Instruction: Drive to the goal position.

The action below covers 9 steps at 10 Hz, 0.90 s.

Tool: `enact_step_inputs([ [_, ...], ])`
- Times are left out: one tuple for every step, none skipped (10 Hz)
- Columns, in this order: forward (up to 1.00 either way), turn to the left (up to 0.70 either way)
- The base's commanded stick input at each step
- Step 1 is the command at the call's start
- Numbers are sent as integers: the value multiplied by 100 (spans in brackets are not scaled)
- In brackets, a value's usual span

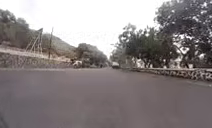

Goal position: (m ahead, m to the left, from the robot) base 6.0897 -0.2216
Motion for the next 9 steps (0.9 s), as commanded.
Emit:
enact_step_inputs([
  [100, 0],
  [100, 0],
  [100, 0],
  [100, 0],
  [100, 0],
  [100, 0],
  [100, 0],
  [100, 0],
  [100, 0],
])
